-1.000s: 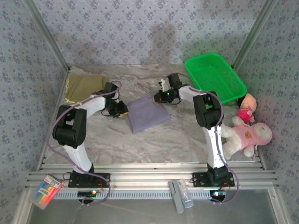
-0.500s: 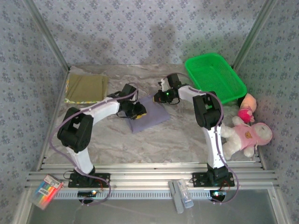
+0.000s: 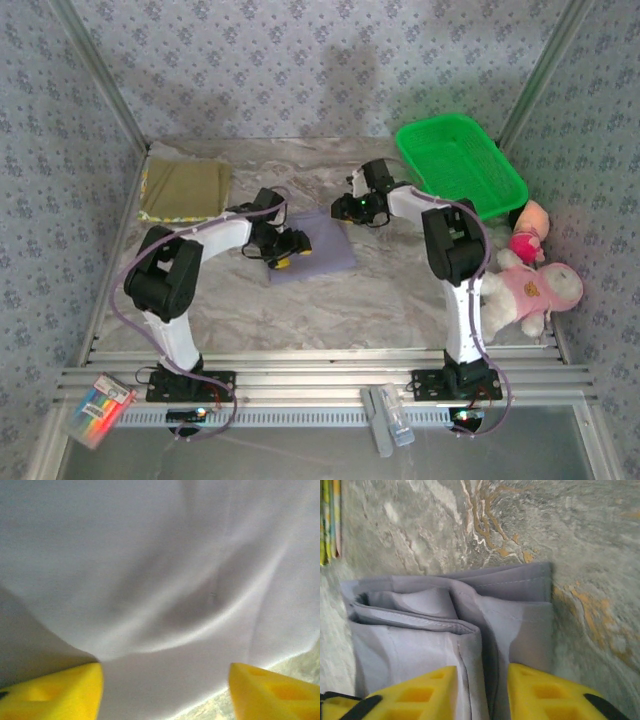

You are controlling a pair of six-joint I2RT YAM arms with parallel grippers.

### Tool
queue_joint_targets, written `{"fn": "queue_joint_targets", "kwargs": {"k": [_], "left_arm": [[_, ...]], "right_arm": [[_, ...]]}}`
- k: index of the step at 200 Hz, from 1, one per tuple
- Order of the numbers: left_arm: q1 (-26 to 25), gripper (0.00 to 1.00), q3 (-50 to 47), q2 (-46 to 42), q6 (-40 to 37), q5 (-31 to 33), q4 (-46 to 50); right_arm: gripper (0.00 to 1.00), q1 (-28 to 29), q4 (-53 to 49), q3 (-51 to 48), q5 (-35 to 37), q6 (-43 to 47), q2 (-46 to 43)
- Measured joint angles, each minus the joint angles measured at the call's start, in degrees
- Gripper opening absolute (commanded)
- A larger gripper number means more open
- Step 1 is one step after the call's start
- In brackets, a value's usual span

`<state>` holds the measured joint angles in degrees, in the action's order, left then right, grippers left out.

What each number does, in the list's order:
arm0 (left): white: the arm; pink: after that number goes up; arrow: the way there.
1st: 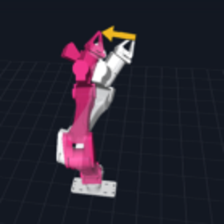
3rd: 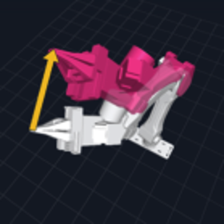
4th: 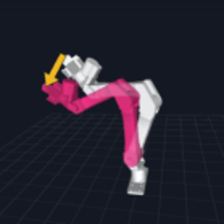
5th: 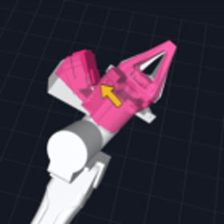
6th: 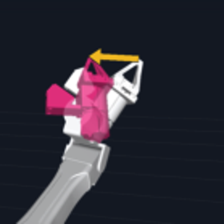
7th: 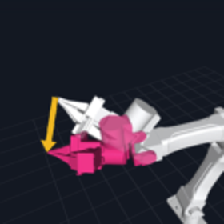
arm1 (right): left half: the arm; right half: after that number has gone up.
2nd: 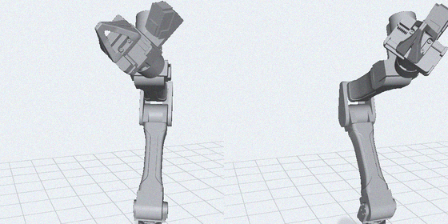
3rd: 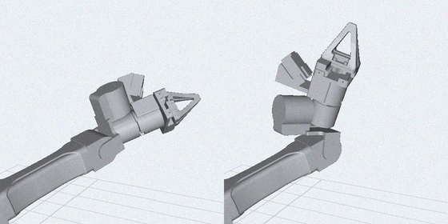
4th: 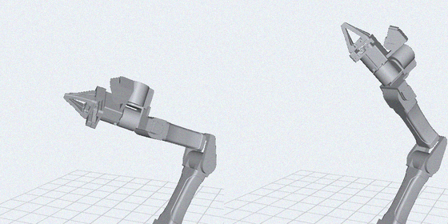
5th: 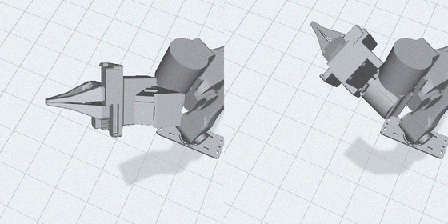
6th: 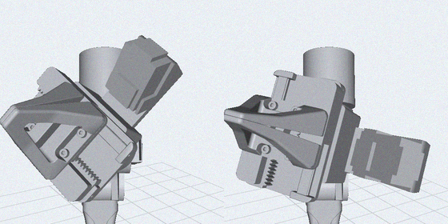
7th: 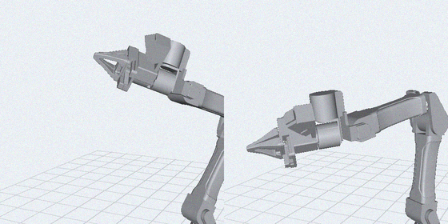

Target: Fold and stack the skirts

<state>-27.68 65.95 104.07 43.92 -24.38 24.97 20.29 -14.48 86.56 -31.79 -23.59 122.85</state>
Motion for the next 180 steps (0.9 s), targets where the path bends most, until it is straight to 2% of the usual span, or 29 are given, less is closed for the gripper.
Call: {"fn": "queue_joint_targets", "kwargs": {"k": [16,31,36,37,51,64,83,118,180], "left_arm": [[0.9,0.79,0.1,-2.9,-1.5,0.1,1.4],[2.6,0.8,0.1,-5.7,-2.4,0.3,2.6],[3.4,0.81,0.1,-6.5,-2.6,0.4,3.0],[3.5,0.81,0.1,-6.6,-2.6,0.5,3.0],[6.1,0.81,0.1,-8.0,-2.9,1.4,3.8],[8.2,0.81,-0.2,-8.1,-3.4,2.4,4.4],[9.9,0.81,-1.0,-7.5,-4.3,3.9,5.9],[9.9,0.86,-2.2,-5.0,-5.9,4.2,6.5],[9.9,0.86,-2.8,-1.9,-6.6,3.5,4.7]], "right_arm": [[0.55,0.2,-0.4,-2.1,2.6,-0.1,-4.7],[0.52,0.6,-0.2,-4.2,5.1,-0.2,-9.8],[0.47,0.9,0.1,-5.0,6.0,-0.2,-11.5],[0.43,0.9,0.2,-5.1,6.2,-0.3,-11.7],[0.21,2.3,1.0,-7.4,8.0,-0.5,-15.3],[0.1,4.4,2.0,-9.3,9.1,-0.9,-17.0],[0.0,7.5,2.9,-11.6,10.2,-1.0,-16.7],[0.0,10.6,3.1,-15.9,11.8,-1.5,-14.4],[0.0,11.1,3.4,-16.8,12.7,-2.5,-11.0]]}}
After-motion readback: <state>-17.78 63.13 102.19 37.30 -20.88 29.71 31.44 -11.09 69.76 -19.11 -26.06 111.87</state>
